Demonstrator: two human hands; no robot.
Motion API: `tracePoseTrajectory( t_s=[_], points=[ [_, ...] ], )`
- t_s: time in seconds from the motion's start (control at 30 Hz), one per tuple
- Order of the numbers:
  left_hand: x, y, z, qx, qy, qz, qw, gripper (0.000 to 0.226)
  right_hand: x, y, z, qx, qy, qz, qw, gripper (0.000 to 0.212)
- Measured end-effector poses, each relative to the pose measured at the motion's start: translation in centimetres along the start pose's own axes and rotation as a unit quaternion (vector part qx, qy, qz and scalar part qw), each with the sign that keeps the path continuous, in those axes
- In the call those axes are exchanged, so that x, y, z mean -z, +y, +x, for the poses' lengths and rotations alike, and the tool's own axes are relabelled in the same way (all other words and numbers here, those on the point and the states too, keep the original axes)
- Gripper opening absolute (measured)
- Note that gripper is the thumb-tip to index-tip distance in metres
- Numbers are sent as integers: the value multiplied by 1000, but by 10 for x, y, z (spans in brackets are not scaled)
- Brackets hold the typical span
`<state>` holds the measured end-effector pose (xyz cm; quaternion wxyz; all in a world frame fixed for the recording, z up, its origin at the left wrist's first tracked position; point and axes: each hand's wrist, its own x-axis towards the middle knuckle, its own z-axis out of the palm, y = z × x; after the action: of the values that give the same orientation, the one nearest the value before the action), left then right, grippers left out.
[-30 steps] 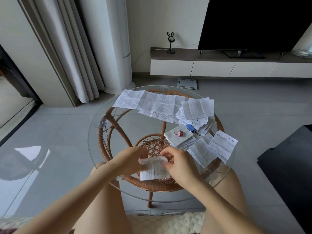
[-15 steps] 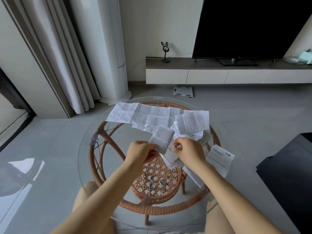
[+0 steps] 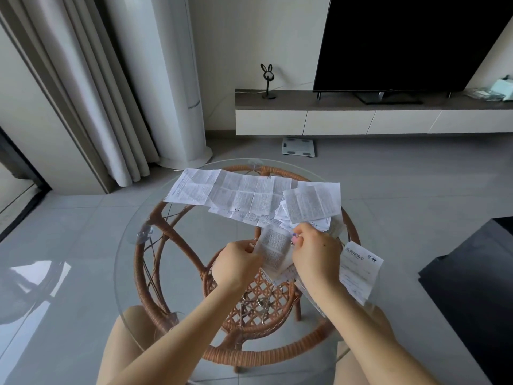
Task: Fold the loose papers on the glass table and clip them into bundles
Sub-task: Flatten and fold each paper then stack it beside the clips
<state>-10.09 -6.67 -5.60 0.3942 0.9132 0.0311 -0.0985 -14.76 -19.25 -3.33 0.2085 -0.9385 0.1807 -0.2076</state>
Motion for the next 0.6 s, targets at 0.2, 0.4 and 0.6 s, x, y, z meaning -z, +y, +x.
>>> tracePoseTrajectory(
  t_s=[0.2, 0.4, 0.6],
  points=[
    [0, 0, 6, -24, -44, 29, 998, 7, -5, -3, -3, 142, -60, -6, 988, 19],
    [11, 0, 23, -51, -47, 54, 996, 21, 8, 0, -1, 158, -170, -25, 972, 31],
    [20, 3, 80, -249, 114, 178, 945, 19, 19, 0, 14, 151, -148, -13, 977, 47]
  ],
)
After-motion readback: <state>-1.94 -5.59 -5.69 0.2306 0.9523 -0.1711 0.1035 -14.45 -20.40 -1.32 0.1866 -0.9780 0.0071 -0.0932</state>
